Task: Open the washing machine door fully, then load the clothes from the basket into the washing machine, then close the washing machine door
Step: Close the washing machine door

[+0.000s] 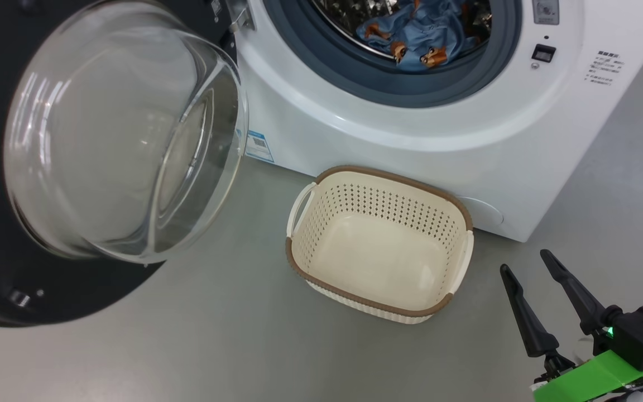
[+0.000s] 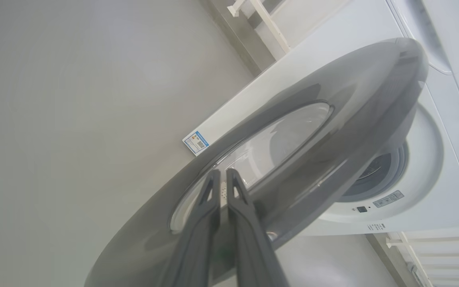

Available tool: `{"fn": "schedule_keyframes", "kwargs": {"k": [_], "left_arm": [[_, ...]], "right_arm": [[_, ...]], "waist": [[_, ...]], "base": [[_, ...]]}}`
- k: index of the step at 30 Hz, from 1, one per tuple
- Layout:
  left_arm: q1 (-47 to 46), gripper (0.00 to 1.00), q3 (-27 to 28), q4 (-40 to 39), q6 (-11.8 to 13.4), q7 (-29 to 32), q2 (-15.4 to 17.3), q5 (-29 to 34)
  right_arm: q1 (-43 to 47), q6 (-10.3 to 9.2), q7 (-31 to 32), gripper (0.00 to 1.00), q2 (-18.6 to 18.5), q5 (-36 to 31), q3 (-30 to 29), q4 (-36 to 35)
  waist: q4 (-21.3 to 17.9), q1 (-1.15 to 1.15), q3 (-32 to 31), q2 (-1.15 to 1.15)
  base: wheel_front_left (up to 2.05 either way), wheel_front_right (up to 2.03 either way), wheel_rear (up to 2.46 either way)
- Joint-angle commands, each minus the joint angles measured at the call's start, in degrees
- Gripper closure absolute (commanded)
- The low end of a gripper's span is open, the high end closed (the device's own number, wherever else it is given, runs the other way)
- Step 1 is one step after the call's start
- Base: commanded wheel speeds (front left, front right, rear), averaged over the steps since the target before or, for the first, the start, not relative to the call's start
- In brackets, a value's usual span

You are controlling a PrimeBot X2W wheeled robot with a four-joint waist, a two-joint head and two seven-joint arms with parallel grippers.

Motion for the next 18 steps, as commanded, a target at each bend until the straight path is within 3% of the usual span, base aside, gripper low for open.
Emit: {"fn": "schedule_keyframes", "kwargs": {"k": [1,18], "left_arm": [[0.25,1.0,0.66,-2.79,-0.46,1.71,1.95,-1.04],[3.97,1.0,-1.56,-13.91,-0.46,7.24,1.17,-3.02]], "right_arm": [[0.71,0.41,-0.46,0.0,-0.56,-0.45,0.43,-1.47],[3.44,0.41,-0.46,0.0,1.02,-0.4,-1.15,-1.71]], "waist": [[-0.46,0.0,-0.71,0.0],[-4.53,0.0,-5.14,0.0]], "base": [[0.0,0.0,0.0],[0.0,0.0,0.0]]}}
